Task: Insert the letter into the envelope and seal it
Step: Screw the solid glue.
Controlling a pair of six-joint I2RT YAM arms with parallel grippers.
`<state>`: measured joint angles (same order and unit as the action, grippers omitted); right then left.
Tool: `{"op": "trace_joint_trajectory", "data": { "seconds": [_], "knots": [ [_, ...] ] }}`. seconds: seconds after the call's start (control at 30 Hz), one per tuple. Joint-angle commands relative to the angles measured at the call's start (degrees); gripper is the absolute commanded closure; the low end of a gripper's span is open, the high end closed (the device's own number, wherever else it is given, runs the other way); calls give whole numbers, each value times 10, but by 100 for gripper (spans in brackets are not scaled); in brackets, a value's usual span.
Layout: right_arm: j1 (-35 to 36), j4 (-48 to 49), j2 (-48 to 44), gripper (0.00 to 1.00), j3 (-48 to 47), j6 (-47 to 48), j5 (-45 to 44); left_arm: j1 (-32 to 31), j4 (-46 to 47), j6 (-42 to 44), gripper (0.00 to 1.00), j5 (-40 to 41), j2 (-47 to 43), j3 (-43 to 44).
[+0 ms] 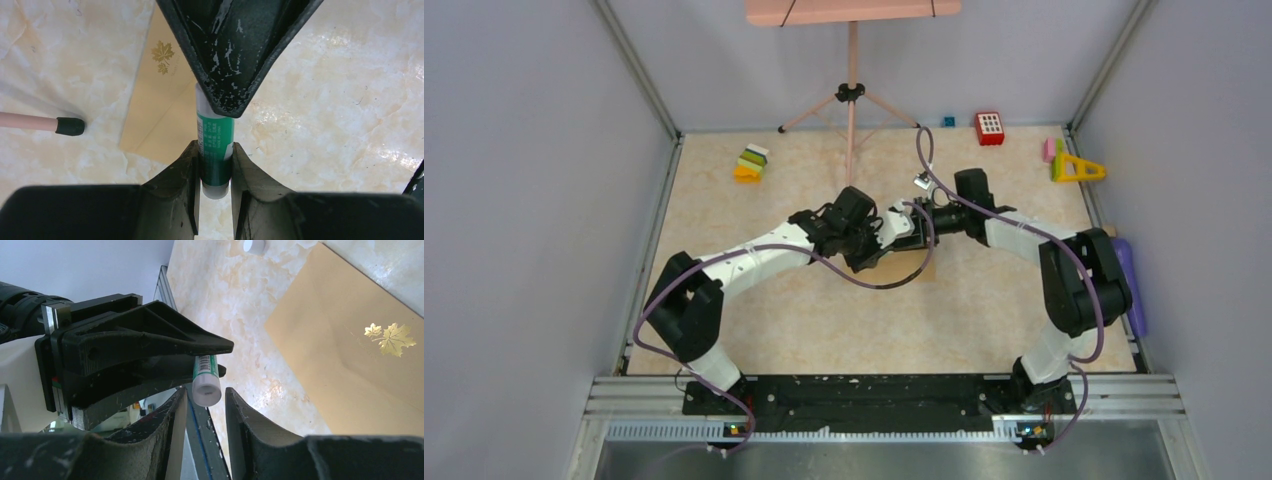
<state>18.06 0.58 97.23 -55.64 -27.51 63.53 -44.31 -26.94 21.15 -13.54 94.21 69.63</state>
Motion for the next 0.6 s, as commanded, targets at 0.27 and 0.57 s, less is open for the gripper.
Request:
{"op": "trace_joint_trajectory", "data": {
  "seconds": [0.27, 0.57],
  "knots": [
    [-2, 0, -1, 84, -29, 36, 19, -5, 15, 10, 100, -11, -9, -3],
    [2, -137, -47, 87, -48, 265, 68, 5, -86, 23, 100, -226, 12, 48]
  ]
}}
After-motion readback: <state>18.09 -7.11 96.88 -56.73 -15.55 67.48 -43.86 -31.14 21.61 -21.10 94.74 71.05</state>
